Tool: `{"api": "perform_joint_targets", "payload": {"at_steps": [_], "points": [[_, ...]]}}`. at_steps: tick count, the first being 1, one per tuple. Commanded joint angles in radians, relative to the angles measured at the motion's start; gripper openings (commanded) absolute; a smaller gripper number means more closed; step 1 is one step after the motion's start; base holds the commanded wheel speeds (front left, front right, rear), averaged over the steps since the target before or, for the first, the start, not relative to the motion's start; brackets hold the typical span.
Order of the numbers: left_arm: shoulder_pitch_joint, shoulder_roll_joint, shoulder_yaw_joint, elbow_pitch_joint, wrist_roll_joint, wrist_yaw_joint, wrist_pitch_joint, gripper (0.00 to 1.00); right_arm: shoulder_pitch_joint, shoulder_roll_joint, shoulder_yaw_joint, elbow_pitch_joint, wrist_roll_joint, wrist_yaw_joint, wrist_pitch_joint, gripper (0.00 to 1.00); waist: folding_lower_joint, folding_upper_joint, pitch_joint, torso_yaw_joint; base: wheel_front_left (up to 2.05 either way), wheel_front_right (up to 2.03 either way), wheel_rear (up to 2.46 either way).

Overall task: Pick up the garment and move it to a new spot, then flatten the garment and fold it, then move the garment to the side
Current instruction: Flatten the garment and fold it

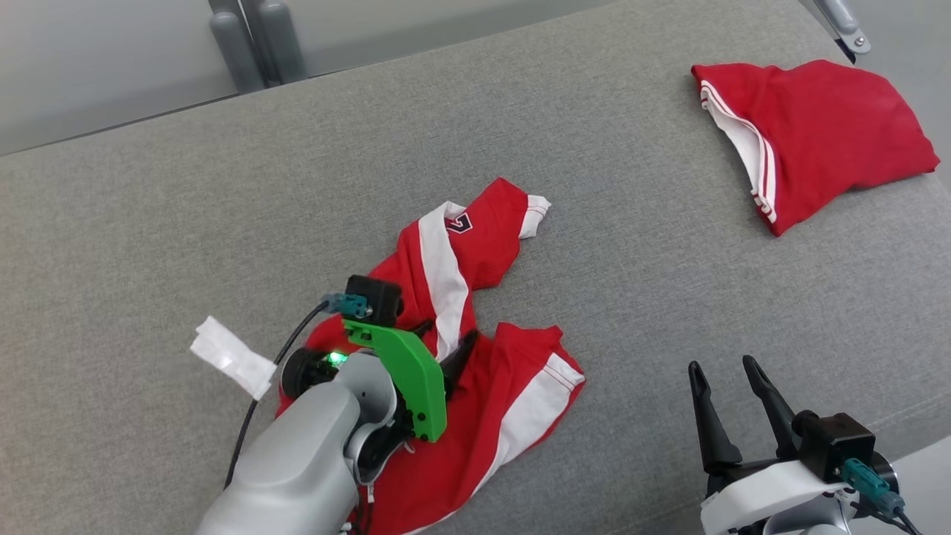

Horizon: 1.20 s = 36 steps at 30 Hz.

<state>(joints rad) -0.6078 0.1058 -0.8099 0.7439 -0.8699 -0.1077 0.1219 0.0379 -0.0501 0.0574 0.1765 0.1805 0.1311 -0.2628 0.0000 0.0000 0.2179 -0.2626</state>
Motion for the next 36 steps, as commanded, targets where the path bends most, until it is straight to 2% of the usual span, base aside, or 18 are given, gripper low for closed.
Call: {"api": "perform_joint_targets", "payload": {"at_steps": [1,6,11,12,13,14,15,16,17,18,20,22,24,31,36], "points": [[0.006,-0.004,-0.032,0.022,-0.003,-0.011,0.041,1.00,-0.005,-0.001,-0.002,0.002,0.005,-0.001,-0.003,1.00,0.0000,0.0000,0.001,-0.004,0.00,0.00,0.00],[-0.005,0.011,-0.122,0.046,0.040,-0.024,0.068,1.00,-0.002,-0.001,-0.005,0.003,0.011,-0.001,-0.003,1.00,0.0000,0.0000,0.003,-0.012,0.00,0.00,0.00],[0.005,0.012,-0.233,0.022,0.023,-0.028,0.116,1.00,-0.008,-0.001,-0.001,0.004,0.014,-0.001,-0.003,1.00,0.0000,0.0000,0.004,-0.020,0.00,0.00,0.00],[0.008,0.017,-0.252,0.007,0.009,-0.027,0.128,0.89,-0.008,-0.001,-0.001,0.004,0.014,-0.001,-0.003,1.00,0.0000,0.0000,0.003,-0.021,0.00,0.00,0.00],[0.008,0.028,-0.266,-0.014,-0.007,-0.027,0.138,0.73,-0.008,-0.001,-0.004,0.005,0.014,-0.001,-0.003,1.00,0.0000,0.0000,0.003,-0.022,0.00,0.00,0.00],[0.006,0.036,-0.276,-0.028,-0.024,-0.027,0.148,0.68,-0.007,-0.001,-0.007,0.004,0.013,-0.001,-0.003,1.00,0.0000,0.0000,0.003,-0.021,0.00,0.00,0.00],[0.001,0.047,-0.295,-0.045,-0.039,-0.028,0.162,0.50,-0.006,-0.001,-0.010,0.004,0.012,-0.001,-0.003,1.00,0.0000,0.0000,0.002,-0.020,0.00,0.00,0.00],[-0.006,0.056,-0.313,-0.056,-0.042,-0.028,0.172,0.44,-0.004,-0.001,-0.013,0.003,0.012,-0.001,-0.003,1.00,0.0000,0.0000,0.002,-0.018,0.00,0.00,0.00],[-0.012,0.067,-0.330,-0.064,-0.048,-0.028,0.183,0.30,-0.001,-0.001,-0.016,0.002,0.012,-0.001,-0.003,1.00,0.0000,0.0000,0.001,-0.016,0.00,0.00,0.00],[-0.014,0.074,-0.342,-0.067,-0.052,-0.028,0.189,0.00,0.001,-0.001,-0.018,0.002,0.011,-0.001,-0.003,1.00,0.0000,0.0000,0.000,-0.014,0.00,0.00,0.00],[-0.022,0.092,-0.367,-0.062,-0.047,-0.025,0.190,0.00,0.003,-0.001,-0.017,0.004,0.009,-0.001,-0.003,1.00,0.0000,0.0000,-0.001,-0.013,0.00,0.00,0.00],[-0.034,0.105,-0.362,-0.032,-0.032,-0.020,0.147,0.00,-0.003,-0.001,-0.014,0.005,0.012,-0.001,-0.003,1.00,0.0000,0.0000,-0.001,-0.012,0.00,0.00,0.00],[-0.049,0.106,-0.342,0.004,-0.017,0.005,0.090,0.00,-0.007,-0.001,-0.009,0.005,0.013,-0.001,-0.003,1.00,0.0000,0.0000,-0.002,-0.012,0.00,0.00,0.00],[-0.121,0.075,-0.261,0.109,0.015,0.105,-0.144,0.00,-0.001,-0.001,-0.010,0.006,0.005,-0.001,-0.003,1.00,0.0000,0.0000,-0.005,-0.004,0.00,0.00,0.00],[-0.164,0.051,-0.231,0.179,0.027,0.121,-0.261,0.00,-0.005,-0.001,-0.008,0.009,-0.004,-0.001,-0.003,1.00,0.0000,0.0000,-0.009,-0.003,0.00,0.00,0.00]]}}
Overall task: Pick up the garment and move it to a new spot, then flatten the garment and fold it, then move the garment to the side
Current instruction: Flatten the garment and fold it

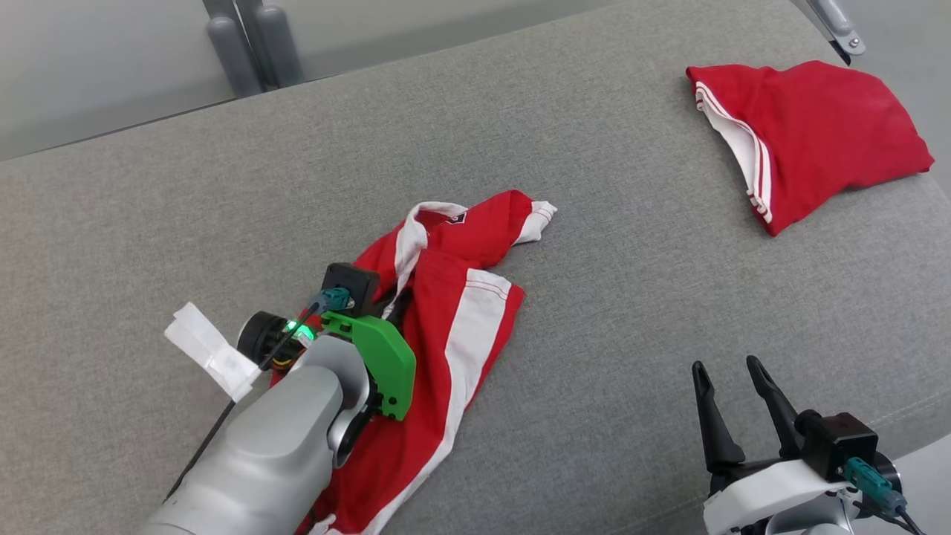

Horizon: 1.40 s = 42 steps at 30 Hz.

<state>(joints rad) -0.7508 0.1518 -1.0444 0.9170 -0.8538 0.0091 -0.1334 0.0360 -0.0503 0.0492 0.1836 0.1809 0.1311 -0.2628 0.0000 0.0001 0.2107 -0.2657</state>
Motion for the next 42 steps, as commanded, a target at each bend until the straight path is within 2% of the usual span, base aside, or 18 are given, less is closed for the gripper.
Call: {"api": "perform_joint_targets", "payload": {"at_steps": [1,3,4,5,6,11,13,18,22,27,28,35,38,42], "points": [[-0.023,0.001,0.004,0.019,0.012,0.004,-0.017,0.00,-0.003,-0.001,0.001,0.003,-0.008,-0.001,-0.003,1.00,0.0000,-0.0001,-0.003,0.001,0.00,0.00,0.00],[-0.027,-0.013,0.008,0.049,0.010,0.009,-0.037,0.00,0.001,-0.001,-0.001,0.004,-0.011,-0.001,-0.003,1.00,0.0000,-0.0001,-0.007,0.005,0.00,0.00,0.00],[-0.026,-0.020,0.008,0.064,0.008,0.006,-0.045,0.46,0.005,-0.001,0.000,0.006,-0.015,-0.001,-0.003,1.00,0.0000,-0.0001,-0.011,0.007,0.00,0.00,0.00],[-0.021,-0.026,0.011,0.074,0.002,-0.001,-0.049,0.82,0.008,-0.001,0.000,0.006,-0.016,-0.001,-0.003,1.00,0.0000,-0.0001,-0.013,0.008,0.00,0.00,0.00],[-0.013,-0.033,0.017,0.085,-0.007,-0.005,-0.057,1.00,0.012,-0.001,-0.001,0.008,-0.018,-0.001,-0.003,1.00,0.0000,-0.0001,-0.018,0.011,0.00,0.00,0.00],[0.030,-0.038,0.105,0.040,-0.034,0.031,-0.129,1.00,0.024,-0.002,-0.023,-0.013,-0.026,-0.001,-0.003,1.00,0.0000,-0.0001,-0.048,0.028,0.00,0.00,0.00],[0.060,-0.007,0.198,-0.076,0.005,0.064,-0.133,1.00,0.035,-0.002,-0.041,-0.032,-0.038,-0.001,-0.003,1.00,0.0000,-0.0001,-0.069,0.046,0.00,0.00,0.00],[0.346,0.044,0.447,-0.444,0.186,0.152,-0.131,1.00,0.068,-0.024,-0.092,-0.078,-0.056,-0.001,-0.003,1.00,0.0000,-0.0001,-0.142,0.099,0.00,0.00,0.00],[0.618,0.035,0.616,-0.671,0.331,0.176,-0.131,1.00,0.098,-0.048,-0.127,-0.097,-0.068,-0.001,-0.003,1.00,0.0000,-0.0001,-0.202,0.144,0.00,0.00,0.00],[0.825,0.006,0.732,-0.770,0.464,0.097,-0.130,1.00,0.117,-0.066,-0.150,-0.105,-0.073,-0.001,-0.003,1.00,0.0000,-0.0001,-0.240,0.215,0.00,0.00,0.00],[0.857,-0.005,0.761,-0.779,0.481,0.063,-0.130,1.00,0.119,-0.075,-0.148,-0.103,-0.078,-0.001,-0.003,1.00,0.0000,-0.0001,-0.248,0.231,0.00,0.00,0.00],[0.951,-0.026,0.882,-0.746,0.564,-0.085,-0.130,1.00,0.116,-0.093,-0.141,-0.083,-0.092,-0.001,-0.003,1.00,0.0000,-0.0001,-0.277,0.284,0.00,0.00,0.00],[0.957,-0.035,0.917,-0.736,0.587,-0.117,-0.130,1.00,0.123,-0.090,-0.136,-0.069,-0.094,-0.001,-0.003,1.00,0.0000,-0.0001,-0.280,0.298,0.00,0.00,0.00],[0.966,-0.044,0.943,-0.742,0.609,-0.133,-0.130,1.00,0.116,-0.082,-0.131,-0.056,-0.100,-0.001,-0.003,1.00,0.0000,-0.0001,-0.280,0.308,0.00,0.00,0.00]]}}
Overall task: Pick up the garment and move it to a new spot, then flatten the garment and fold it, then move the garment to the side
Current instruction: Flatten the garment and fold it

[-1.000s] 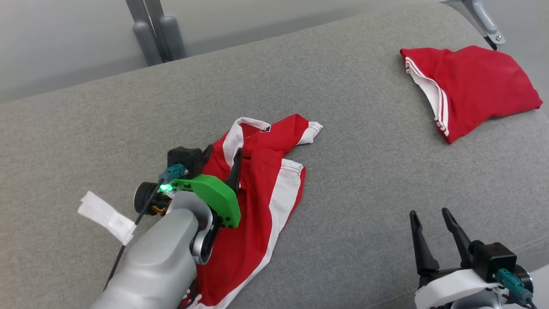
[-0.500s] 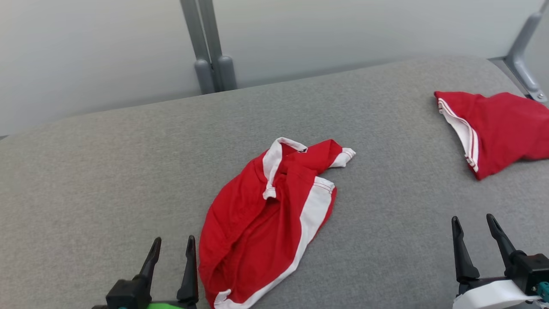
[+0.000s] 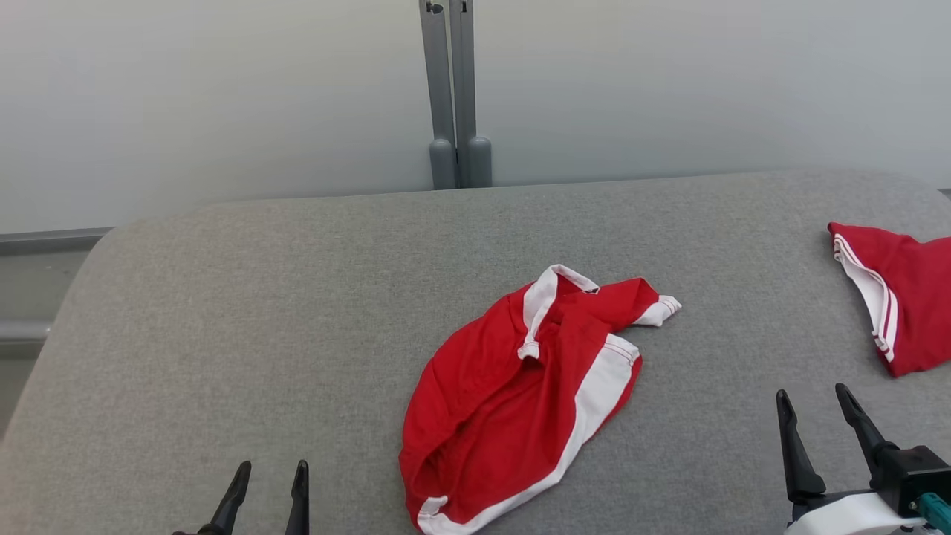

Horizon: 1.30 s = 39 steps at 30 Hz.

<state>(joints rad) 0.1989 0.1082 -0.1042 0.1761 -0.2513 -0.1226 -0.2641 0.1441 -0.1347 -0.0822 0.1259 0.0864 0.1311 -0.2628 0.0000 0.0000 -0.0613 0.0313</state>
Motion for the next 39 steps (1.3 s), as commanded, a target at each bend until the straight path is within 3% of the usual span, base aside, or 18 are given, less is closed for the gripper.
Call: {"api": "perform_joint_targets", "payload": {"at_steps": [1,19,22,26,33,39], "points": [[0.020,-0.004,0.004,0.001,0.010,-0.004,0.000,1.00,0.006,0.004,0.002,0.004,-0.005,-0.001,-0.003,1.00,0.0000,0.0000,-0.008,0.013,0.00,0.00,0.00],[0.006,-0.015,0.015,0.007,0.031,-0.009,0.000,1.00,-0.019,-0.007,0.032,0.013,-0.001,-0.001,-0.003,1.00,0.0000,0.0000,0.007,0.007,0.00,0.00,0.00],[-0.008,-0.016,0.014,-0.004,0.029,-0.009,0.000,1.00,-0.046,-0.013,0.068,0.027,0.043,0.000,-0.003,1.00,0.0000,0.0000,0.020,0.009,0.00,0.00,0.00],[-0.037,-0.002,-0.064,0.022,0.006,-0.009,0.009,1.00,-0.156,-0.118,0.245,0.115,0.112,-0.001,0.012,1.00,0.0000,0.0000,0.047,0.012,0.00,0.00,0.00],[-0.151,0.148,-0.419,-0.085,-0.133,-0.007,0.351,1.00,-0.498,-0.314,0.654,0.241,0.271,-0.001,0.245,1.00,0.0000,0.0000,0.125,0.055,0.00,0.00,0.00],[-0.259,0.245,-0.582,-0.165,-0.246,-0.007,0.534,1.00,-0.694,-0.418,0.914,0.309,0.411,-0.001,0.364,1.00,0.0000,0.0000,0.195,0.115,0.00,0.00,0.00]]}}
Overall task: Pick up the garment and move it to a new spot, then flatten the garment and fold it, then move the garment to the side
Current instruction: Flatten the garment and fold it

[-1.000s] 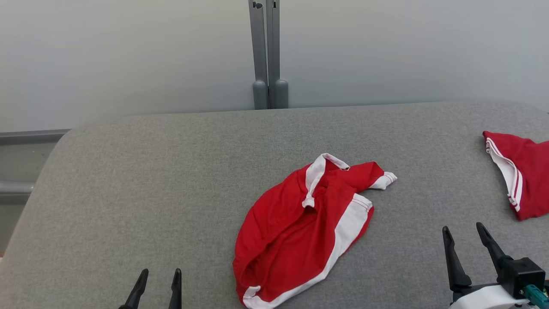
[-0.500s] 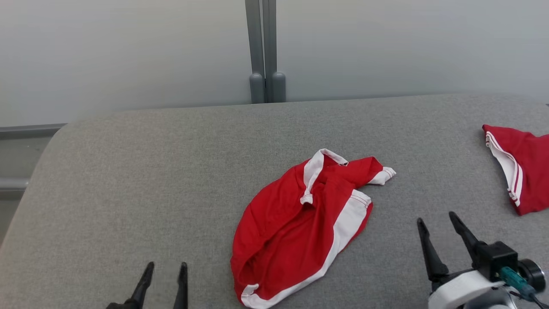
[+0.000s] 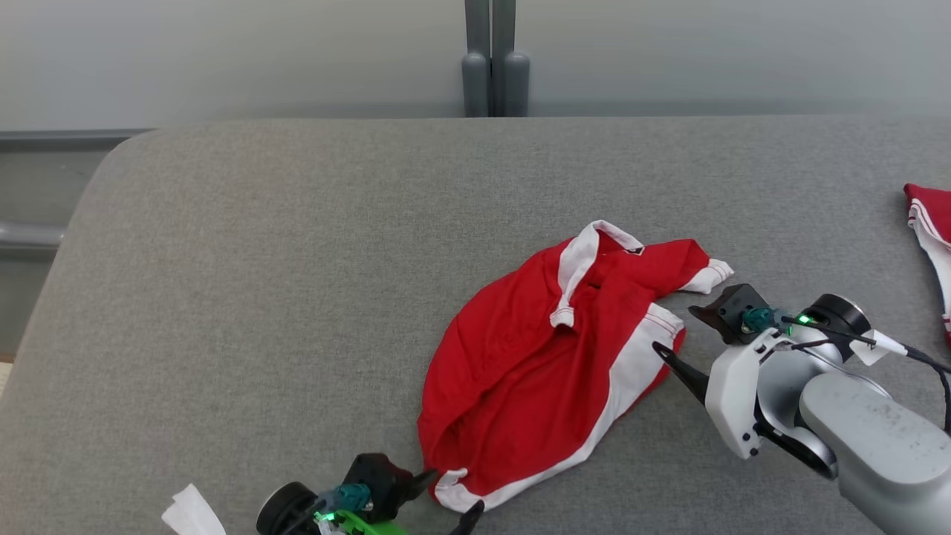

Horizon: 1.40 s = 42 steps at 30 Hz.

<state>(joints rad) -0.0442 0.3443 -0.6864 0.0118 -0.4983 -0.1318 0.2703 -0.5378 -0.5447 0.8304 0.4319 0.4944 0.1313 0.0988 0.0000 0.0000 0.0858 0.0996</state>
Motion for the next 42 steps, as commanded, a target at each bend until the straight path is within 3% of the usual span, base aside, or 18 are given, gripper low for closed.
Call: {"api": "perform_joint_targets", "payload": {"at_steps": [1,9,19,42], "points": [[-0.030,0.015,-0.014,-0.005,-0.007,0.002,0.007,1.00,-0.032,-0.020,0.033,0.009,0.027,-0.001,0.009,1.00,0.0000,0.0000,0.054,0.053,0.00,0.00,0.00],[-0.107,0.052,-0.064,0.004,-0.039,0.002,0.009,1.00,-0.158,-0.086,0.202,0.043,0.126,-0.001,-0.016,1.00,0.0000,0.0000,0.091,0.064,0.00,0.00,0.00],[-0.151,0.076,-0.097,0.009,0.003,0.006,0.003,1.00,-0.253,-0.100,0.344,0.058,0.190,-0.001,-0.074,1.00,0.0000,0.0000,0.111,0.034,0.00,0.00,0.00],[-0.180,0.113,-0.165,-0.105,0.022,0.026,0.107,1.00,-0.324,-0.079,0.435,0.103,0.250,-0.001,-0.133,1.00,0.0000,0.0000,0.133,-0.002,0.00,0.00,0.00]]}}
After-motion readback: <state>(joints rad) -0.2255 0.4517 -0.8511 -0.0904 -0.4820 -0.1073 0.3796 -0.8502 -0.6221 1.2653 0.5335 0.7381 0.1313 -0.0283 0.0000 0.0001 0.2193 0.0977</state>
